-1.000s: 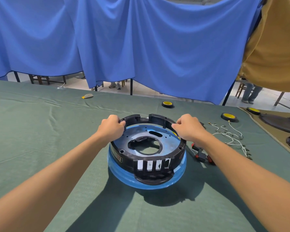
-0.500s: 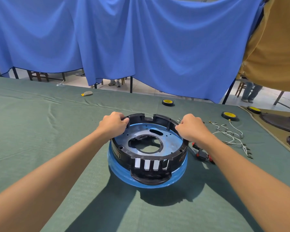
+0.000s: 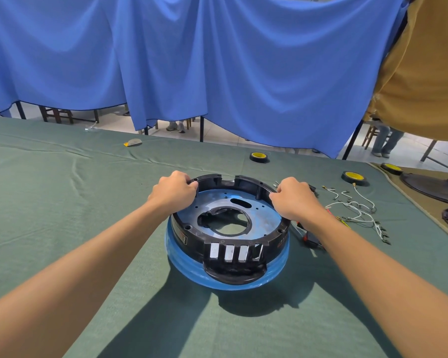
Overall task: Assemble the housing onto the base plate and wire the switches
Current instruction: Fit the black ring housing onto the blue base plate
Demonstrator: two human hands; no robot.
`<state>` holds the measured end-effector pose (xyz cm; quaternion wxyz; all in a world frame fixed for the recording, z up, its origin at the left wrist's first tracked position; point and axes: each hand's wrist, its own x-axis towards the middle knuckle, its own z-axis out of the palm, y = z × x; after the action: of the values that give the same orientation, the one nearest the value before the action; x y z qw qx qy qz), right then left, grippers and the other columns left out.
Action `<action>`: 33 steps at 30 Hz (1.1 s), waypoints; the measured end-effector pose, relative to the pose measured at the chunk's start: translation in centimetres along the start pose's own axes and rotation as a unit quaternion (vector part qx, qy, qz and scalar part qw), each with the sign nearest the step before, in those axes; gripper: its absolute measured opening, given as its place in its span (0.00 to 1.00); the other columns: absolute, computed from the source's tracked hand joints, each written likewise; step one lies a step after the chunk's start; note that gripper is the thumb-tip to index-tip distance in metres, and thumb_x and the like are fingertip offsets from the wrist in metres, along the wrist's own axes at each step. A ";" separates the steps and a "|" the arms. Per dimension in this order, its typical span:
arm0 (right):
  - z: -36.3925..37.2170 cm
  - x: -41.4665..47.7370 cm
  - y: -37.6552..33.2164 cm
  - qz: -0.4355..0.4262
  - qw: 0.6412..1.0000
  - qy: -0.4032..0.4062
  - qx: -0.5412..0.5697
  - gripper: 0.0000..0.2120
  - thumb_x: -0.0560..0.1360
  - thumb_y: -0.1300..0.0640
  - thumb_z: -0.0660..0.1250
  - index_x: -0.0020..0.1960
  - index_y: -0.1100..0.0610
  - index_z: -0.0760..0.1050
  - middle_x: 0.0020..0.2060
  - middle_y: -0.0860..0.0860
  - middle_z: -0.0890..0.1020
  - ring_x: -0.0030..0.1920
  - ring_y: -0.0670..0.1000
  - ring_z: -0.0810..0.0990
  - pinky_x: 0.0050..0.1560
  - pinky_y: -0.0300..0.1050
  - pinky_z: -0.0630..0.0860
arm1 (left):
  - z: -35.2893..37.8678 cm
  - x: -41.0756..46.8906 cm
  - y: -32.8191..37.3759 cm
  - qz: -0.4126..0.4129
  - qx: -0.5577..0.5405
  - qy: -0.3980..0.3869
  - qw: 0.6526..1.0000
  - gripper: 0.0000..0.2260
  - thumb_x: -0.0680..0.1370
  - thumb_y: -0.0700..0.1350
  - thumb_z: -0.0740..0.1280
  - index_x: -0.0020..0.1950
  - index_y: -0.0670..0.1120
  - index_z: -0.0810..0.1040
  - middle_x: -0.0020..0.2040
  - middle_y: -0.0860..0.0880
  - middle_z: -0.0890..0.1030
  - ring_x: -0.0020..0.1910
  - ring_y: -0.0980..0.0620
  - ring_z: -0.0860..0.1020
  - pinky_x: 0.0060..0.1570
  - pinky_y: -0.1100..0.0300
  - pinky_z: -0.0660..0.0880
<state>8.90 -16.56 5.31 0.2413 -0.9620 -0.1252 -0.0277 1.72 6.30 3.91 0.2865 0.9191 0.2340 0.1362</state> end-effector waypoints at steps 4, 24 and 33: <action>0.0 0.2 0.0 0.014 1.000 -0.002 0.020 0.13 0.78 0.59 0.60 0.36 0.60 0.67 0.30 0.54 0.68 0.32 0.55 0.65 0.33 0.46 0.64 | 0.1 -0.2 0.2 -0.002 0.011 0.005 1.000 0.13 0.82 0.51 0.58 0.47 0.46 0.77 0.48 0.41 0.80 0.47 0.40 0.74 0.45 0.53 0.68; -1.1 -2.6 1.2 0.091 0.961 -0.113 0.234 0.33 0.76 0.31 0.51 0.53 0.59 0.76 0.42 0.53 0.84 0.37 0.53 0.84 0.39 0.46 0.82 | -0.2 0.4 0.0 -0.074 -0.105 -0.035 0.991 0.21 0.80 0.62 0.59 0.45 0.44 0.72 0.48 0.44 0.75 0.46 0.45 0.74 0.47 0.52 0.69; 0.2 -1.4 0.5 0.131 0.917 -0.107 0.362 0.30 0.78 0.35 0.53 0.66 0.60 0.67 0.45 0.59 0.81 0.35 0.55 0.78 0.35 0.43 0.80 | -3.0 0.5 -1.7 -0.135 -0.028 -0.016 0.990 0.28 0.79 0.67 0.53 0.58 0.42 0.70 0.54 0.41 0.78 0.49 0.40 0.78 0.52 0.48 0.77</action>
<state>7.67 -17.22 4.77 0.5598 -0.8137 -0.0242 0.1545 0.35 9.16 5.33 0.3314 0.8729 0.3472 0.0884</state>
